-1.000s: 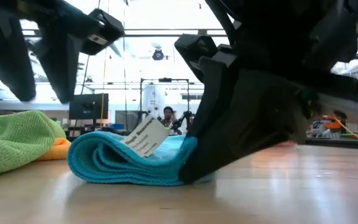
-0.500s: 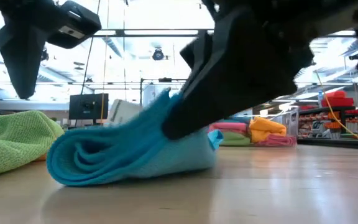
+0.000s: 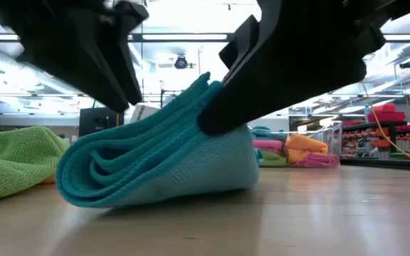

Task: Fold microfiber towels
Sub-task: Fold the blue towel

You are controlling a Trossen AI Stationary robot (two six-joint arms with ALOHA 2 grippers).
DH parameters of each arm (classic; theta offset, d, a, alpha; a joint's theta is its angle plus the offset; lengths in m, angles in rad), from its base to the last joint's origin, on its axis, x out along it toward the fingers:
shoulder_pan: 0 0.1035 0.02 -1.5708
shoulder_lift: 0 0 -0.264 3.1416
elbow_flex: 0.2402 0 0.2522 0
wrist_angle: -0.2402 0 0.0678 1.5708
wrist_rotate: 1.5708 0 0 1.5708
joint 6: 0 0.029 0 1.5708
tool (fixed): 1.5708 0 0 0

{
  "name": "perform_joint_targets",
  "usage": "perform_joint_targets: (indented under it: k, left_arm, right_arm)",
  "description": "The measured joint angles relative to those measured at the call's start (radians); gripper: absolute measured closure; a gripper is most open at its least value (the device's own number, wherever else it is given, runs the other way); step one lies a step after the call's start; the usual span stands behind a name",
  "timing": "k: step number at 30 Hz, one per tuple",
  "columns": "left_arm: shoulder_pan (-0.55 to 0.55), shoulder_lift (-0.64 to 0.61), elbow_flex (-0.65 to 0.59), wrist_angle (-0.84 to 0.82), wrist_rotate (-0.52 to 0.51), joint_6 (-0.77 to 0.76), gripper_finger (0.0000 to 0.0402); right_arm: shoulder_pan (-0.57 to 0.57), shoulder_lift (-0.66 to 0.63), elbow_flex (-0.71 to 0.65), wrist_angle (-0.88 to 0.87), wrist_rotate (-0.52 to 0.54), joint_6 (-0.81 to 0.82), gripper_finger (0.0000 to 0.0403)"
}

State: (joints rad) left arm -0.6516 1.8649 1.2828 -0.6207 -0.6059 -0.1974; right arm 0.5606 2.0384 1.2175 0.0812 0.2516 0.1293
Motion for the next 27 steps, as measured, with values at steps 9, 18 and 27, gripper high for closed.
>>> perform_joint_targets:
  k: [9,18,27]
  left_arm:
    - [0.029,-0.013,-0.315,0.554,0.018,0.212,0.0321]
    - [0.106,-0.130,-0.533,1.001,0.140,0.207,0.0363]
    - [0.173,-0.040,-0.545,1.169,0.260,0.127,0.0374]
  right_arm:
    - [0.019,0.000,-0.033,0.009,0.012,0.053,0.0391]
    - [0.018,0.000,-0.039,0.019,0.013,0.048,0.0391]
    - [0.015,0.000,-0.039,0.021,0.027,0.044,0.0390]
